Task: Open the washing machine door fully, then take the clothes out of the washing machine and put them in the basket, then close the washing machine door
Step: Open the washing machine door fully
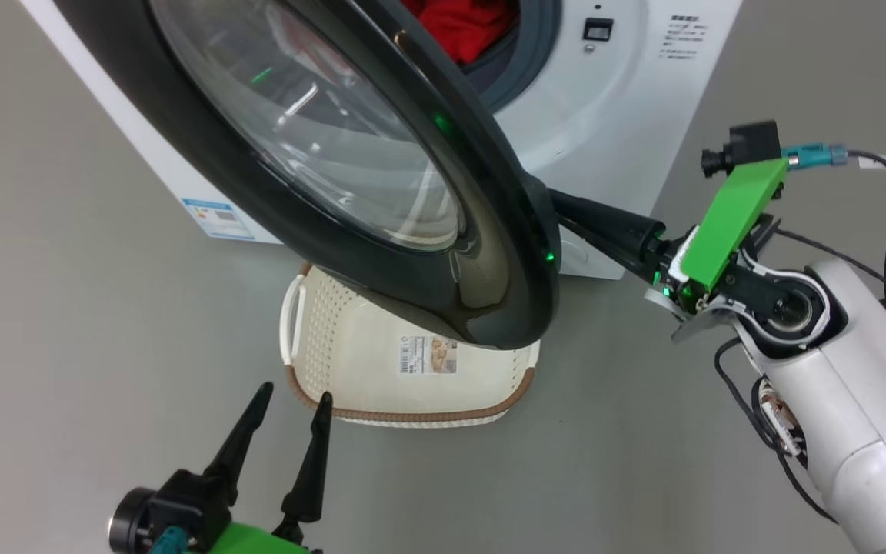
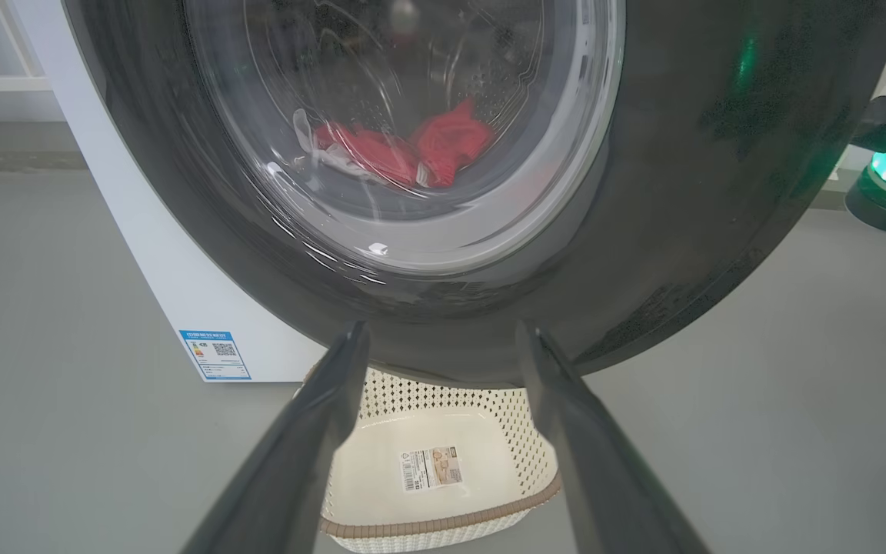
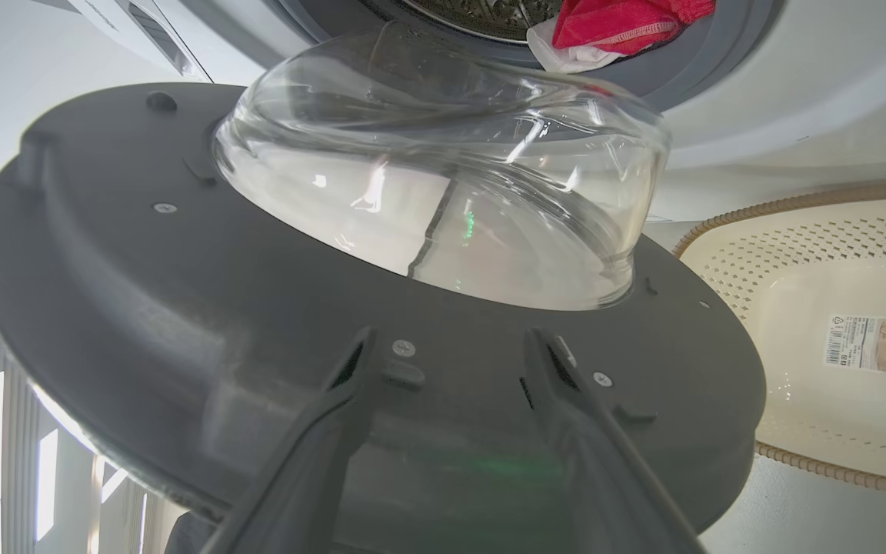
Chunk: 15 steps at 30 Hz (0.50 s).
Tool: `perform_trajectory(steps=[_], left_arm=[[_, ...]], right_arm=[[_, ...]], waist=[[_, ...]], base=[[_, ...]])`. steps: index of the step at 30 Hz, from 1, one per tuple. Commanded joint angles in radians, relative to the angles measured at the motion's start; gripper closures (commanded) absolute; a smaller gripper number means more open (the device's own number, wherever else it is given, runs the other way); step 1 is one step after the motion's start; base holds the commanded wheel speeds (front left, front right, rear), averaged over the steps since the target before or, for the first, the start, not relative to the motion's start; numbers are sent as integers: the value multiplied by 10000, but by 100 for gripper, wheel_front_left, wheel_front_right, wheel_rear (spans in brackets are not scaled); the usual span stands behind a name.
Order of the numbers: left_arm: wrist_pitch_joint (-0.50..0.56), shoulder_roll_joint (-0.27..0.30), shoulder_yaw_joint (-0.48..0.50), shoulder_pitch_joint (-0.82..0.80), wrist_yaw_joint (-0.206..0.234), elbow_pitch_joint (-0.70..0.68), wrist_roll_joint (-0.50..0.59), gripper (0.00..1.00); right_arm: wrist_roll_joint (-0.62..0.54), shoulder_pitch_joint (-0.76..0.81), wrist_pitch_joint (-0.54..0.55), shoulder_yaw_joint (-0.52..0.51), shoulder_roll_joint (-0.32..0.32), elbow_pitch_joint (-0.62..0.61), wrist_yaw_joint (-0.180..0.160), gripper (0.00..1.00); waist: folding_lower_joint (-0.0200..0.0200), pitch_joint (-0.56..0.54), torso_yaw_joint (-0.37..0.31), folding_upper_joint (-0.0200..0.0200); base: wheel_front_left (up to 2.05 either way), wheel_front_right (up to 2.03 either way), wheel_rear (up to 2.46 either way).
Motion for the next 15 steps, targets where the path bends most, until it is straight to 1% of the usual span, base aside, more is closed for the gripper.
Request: perform_trajectory(steps=[1, 10, 15], left_arm=[[-88, 137, 388, 132, -55, -277, 104, 0], [-88, 137, 814, 325, -56, -199, 144, 0], [-88, 137, 1163, 435, -56, -194, 194, 0]], right_arm=[[-87, 165, -81, -34, 123, -346, 8, 0], [-307, 1474, -910, -407, 103, -494, 8, 0], [-497, 2454, -1387, -537, 53, -820, 8, 0]], waist=[[0, -101, -145, 0], [0, -438, -637, 0], [0, -559, -933, 0]], base=[[0, 0, 0], [0, 0, 0], [0, 0, 0]])
